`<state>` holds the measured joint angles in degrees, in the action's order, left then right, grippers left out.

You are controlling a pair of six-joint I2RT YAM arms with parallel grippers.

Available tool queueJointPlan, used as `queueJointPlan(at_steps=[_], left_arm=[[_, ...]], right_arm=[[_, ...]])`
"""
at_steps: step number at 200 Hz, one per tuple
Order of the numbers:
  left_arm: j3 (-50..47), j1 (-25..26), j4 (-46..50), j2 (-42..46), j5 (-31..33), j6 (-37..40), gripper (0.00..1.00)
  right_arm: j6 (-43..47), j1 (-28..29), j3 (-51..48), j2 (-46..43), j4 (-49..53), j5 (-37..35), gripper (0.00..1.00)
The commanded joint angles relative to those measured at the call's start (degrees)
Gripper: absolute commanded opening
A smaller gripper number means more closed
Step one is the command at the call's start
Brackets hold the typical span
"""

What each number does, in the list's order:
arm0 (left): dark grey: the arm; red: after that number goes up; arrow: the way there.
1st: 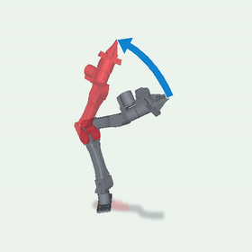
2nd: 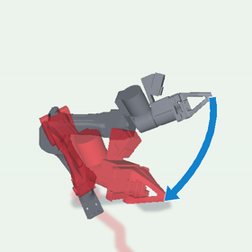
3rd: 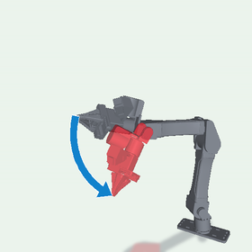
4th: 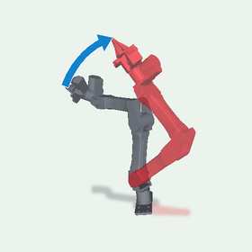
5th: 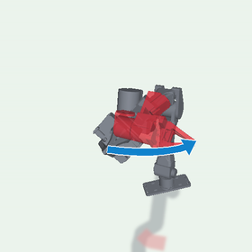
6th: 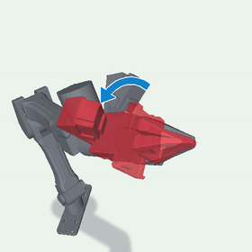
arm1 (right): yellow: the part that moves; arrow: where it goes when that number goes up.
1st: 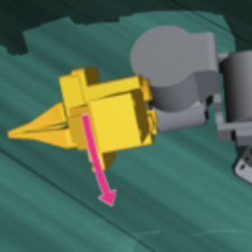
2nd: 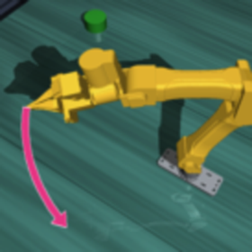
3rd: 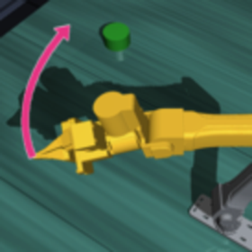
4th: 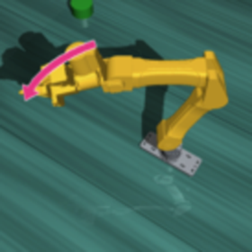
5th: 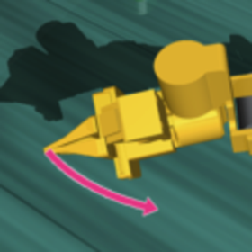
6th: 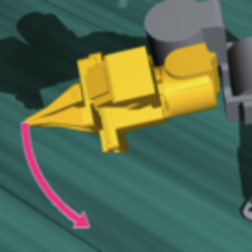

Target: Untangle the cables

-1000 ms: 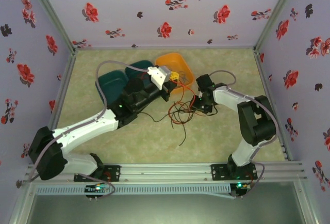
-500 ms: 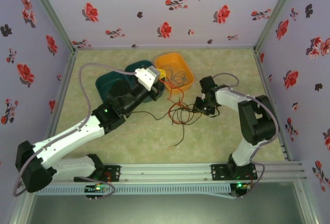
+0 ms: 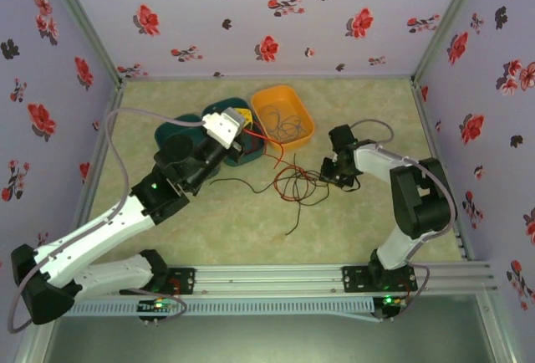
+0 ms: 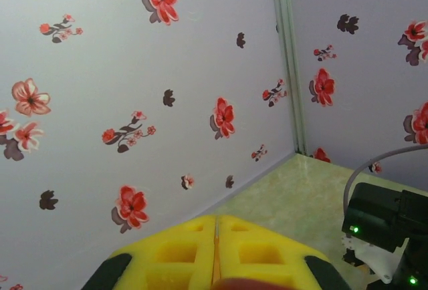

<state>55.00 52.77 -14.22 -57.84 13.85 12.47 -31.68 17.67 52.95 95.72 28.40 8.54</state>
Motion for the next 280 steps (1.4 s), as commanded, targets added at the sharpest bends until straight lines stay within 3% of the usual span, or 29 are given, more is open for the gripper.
queueJointPlan(at_steps=[1, 100, 129, 165, 224, 280], left_arm=[[0.5, 0.2, 0.6, 2.6, 2.7, 2.5, 0.0], [2.3, 0.2, 4.3, 4.7, 6.8, 5.8, 0.0], [7.6, -1.0, 9.5, 1.4, 10.4, 4.3, 0.0], [14.1, -5.8, 15.0, -3.5, 8.8, 0.4, 0.0], [22.0, -18.8, 15.7, -14.1, -2.8, -6.5, 0.0], [27.6, -26.1, 11.9, -26.6, -7.8, -4.0, 0.0]], right_arm=[[0.7, -1.2, -1.7, -1.1, 4.1, -6.3, 0.25], [0.7, -2.3, -2.7, -3.8, 5.7, -8.1, 0.24], [0.8, -2.4, -2.0, -5.5, 6.9, -8.4, 0.29], [1.1, -2.4, -1.6, -7.8, 7.5, -9.0, 0.36], [-0.1, -2.3, -2.7, -10.4, 6.3, -8.0, 0.46], [-0.4, -2.3, -3.5, -10.7, 5.0, -7.7, 0.48]])
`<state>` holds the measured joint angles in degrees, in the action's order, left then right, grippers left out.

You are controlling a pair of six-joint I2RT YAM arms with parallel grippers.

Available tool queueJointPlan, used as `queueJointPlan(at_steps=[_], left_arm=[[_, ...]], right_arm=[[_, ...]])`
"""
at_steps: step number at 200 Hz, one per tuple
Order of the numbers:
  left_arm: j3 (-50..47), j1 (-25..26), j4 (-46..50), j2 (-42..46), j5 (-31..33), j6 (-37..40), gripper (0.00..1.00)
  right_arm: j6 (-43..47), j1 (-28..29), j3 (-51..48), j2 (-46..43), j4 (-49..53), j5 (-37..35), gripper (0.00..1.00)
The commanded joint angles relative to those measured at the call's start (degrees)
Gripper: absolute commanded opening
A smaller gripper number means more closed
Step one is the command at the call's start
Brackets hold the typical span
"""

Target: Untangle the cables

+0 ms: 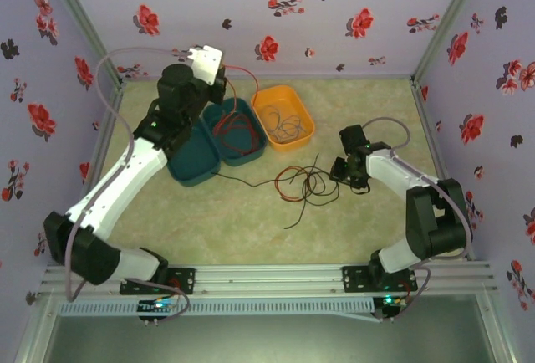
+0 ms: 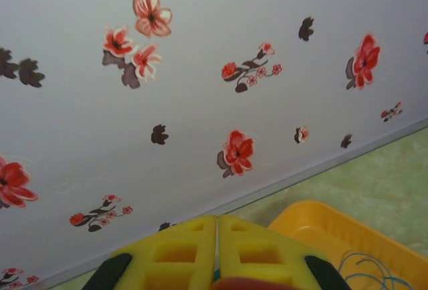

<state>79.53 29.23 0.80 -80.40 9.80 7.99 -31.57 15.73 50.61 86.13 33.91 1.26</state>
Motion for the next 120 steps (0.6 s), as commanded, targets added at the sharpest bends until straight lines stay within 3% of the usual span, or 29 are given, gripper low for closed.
queueJointPlan(at_steps=[1, 69, 120], left_arm=[[3.1, -2.7, -3.2, -4.3, -3.8, 0.5, 0.0], [6.2, -6.8, -5.2, -15.4, -7.2, -0.8, 0.0], [5.8, -7.6, -2.4, -19.2, -8.1, -9.0, 0.0]], right_arm=[[-0.4, -0.3, -1.2, -1.1, -0.5, -0.5, 0.48], [-1.1, -0.4, -1.0, 0.7, -1.3, -0.1, 0.48], [-1.1, -0.3, -0.7, 1.5, -1.0, 0.2, 0.48]])
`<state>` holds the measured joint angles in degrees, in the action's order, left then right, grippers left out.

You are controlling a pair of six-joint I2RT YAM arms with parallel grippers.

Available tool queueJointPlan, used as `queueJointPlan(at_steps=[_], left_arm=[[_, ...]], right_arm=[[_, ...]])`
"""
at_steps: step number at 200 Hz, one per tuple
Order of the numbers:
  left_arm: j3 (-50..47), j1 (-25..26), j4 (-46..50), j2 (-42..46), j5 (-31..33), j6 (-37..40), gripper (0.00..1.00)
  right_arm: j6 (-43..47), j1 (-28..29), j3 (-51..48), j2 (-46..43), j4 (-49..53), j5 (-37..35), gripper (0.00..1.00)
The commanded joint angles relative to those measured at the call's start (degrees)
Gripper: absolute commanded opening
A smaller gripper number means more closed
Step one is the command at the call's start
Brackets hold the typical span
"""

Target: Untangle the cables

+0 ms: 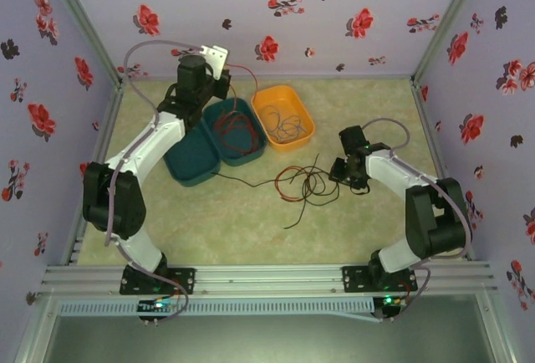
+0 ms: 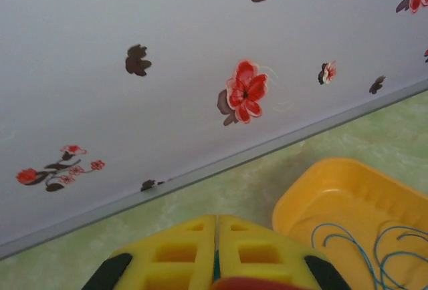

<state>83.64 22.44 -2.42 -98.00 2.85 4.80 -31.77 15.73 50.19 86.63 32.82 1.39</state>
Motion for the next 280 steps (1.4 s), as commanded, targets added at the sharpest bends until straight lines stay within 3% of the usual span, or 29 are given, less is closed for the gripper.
queueJointPlan(at_steps=[1, 85, 153, 227, 250, 280], left_arm=[[1.7, -0.8, 1.0, -1.6, -1.2, -6.1, 0.0], [4.2, -1.5, 16.7, -8.1, -1.0, -16.3, 0.0], [8.3, -1.5, 26.8, -13.2, 0.0, -14.7, 0.0], [19.0, -1.5, 43.6, -20.9, 4.1, -13.3, 0.0], [20.4, -1.5, 45.0, -22.3, 4.4, -13.0, 0.04], [21.5, -1.5, 45.2, -23.2, 4.4, -13.5, 0.21]], right_arm=[[-0.9, -0.3, -0.3, 1.0, 0.1, 0.0, 0.48], [-0.9, -0.4, -1.2, 1.2, -0.5, 0.5, 0.48], [-1.4, -0.4, -1.7, 1.2, -0.7, 0.9, 0.48], [-1.8, -0.4, -1.9, 1.2, -1.1, 1.5, 0.48], [-1.8, -0.4, -2.1, 1.2, -1.2, 1.6, 0.48], [-1.8, -0.4, -2.3, 1.1, -1.3, 1.6, 0.48]])
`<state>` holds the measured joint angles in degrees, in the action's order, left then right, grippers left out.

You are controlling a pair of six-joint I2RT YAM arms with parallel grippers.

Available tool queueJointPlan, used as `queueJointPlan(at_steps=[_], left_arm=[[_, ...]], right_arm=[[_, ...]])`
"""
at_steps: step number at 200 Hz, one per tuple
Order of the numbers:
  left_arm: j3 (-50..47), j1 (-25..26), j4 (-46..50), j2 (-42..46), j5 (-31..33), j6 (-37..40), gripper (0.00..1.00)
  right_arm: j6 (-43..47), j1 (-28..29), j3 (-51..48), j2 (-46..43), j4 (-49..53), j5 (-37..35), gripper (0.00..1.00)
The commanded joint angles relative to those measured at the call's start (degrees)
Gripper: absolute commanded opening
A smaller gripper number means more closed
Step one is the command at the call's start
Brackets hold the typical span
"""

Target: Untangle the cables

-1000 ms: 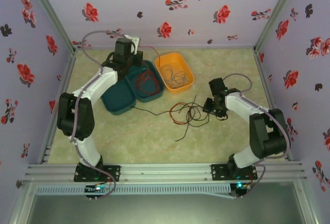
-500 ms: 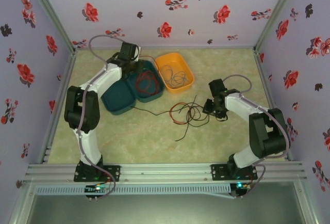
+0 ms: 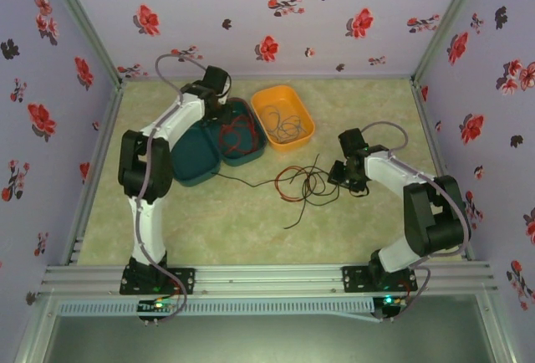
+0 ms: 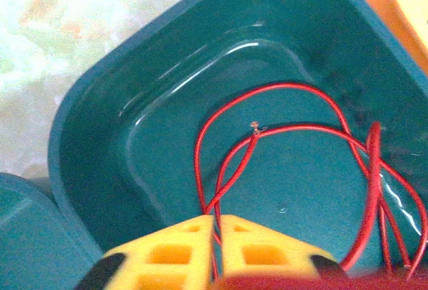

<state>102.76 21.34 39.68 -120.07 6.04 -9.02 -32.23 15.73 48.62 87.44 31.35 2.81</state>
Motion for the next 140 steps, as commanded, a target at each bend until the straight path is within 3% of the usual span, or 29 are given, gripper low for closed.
queueJointPlan(at_steps=[1, 69, 101, 140], left_arm=[[2.4, -0.4, 3.1, -1.1, 1.3, 0.3, 0.22], [2.9, -0.1, 3.1, 1.4, 1.5, -0.4, 0.57], [1.6, 0.8, 2.7, 4.7, 1.4, -0.4, 0.65], [-0.9, 2.8, 1.6, 10.6, 1.7, -0.3, 0.83]], right_arm=[[-1.4, -0.4, -0.7, 0.3, 0.2, 0.2, 0.48], [-1.5, -0.4, -0.6, 0.1, 0.0, 0.6, 0.48], [-1.5, -0.4, -0.7, -0.4, 0.2, 0.6, 0.48], [-1.4, -0.4, -0.9, -2.2, 0.6, 0.1, 0.49]])
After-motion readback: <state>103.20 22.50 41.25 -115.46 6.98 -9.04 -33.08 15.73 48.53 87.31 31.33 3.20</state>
